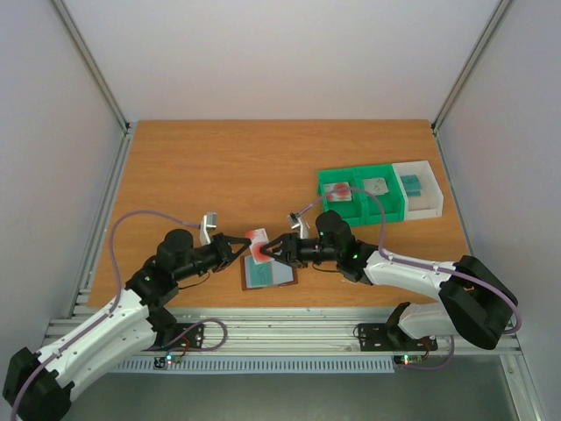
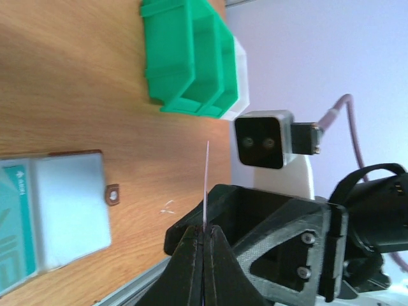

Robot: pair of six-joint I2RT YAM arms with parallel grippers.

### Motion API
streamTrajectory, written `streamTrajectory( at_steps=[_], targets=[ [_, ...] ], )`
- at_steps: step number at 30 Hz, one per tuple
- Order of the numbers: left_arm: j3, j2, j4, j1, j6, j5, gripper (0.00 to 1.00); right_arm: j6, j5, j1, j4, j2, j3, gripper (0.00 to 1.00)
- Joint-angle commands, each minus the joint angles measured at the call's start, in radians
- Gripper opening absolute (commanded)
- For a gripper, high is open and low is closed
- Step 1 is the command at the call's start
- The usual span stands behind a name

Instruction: Take the credit cards out of the card holder

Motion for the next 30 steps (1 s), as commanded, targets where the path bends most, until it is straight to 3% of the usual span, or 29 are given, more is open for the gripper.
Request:
streamTrajectory(
  at_steps=[1, 5, 8, 13, 17, 23, 26, 30],
  targets=[
    [-0.007, -0.024, 0.132, 0.004, -0.058, 0.019, 0.01, 0.03, -0.031, 0.009, 0.072, -0.011, 0.002, 0.39],
    [-0.008, -0.025, 0.136, 0.004, -0.066, 0.028, 0.02, 0.018, -0.037, 0.008, 0.064, -0.035, -0.003, 0.14],
    [-0.014, -0.043, 0.132, 0.004, -0.063, 0.029, 0.15, -0.015, -0.058, 0.008, 0.061, -0.05, -0.005, 0.02],
    [0.019, -0.127, 0.043, 0.005, -0.053, 0.039, 0.4, -0.11, -0.135, 0.008, 0.034, -0.078, 0.008, 0.01],
    [0.125, -0.209, -0.224, 0.005, 0.056, 0.043, 0.53, -0.195, -0.245, 0.008, -0.007, -0.089, 0.03, 0.01],
    [0.288, -0.324, -0.589, 0.005, 0.251, 0.046, 0.63, -0.338, -0.413, 0.008, -0.097, -0.143, 0.057, 0.01],
    [0.367, -0.33, -0.726, 0.005, 0.339, 0.058, 0.68, -0.411, -0.46, 0.008, -0.208, -0.183, 0.096, 0.01],
    [0.445, -0.286, -0.822, 0.005, 0.426, 0.106, 0.68, -0.466, -0.525, 0.009, -0.299, -0.211, 0.147, 0.01]
  ],
)
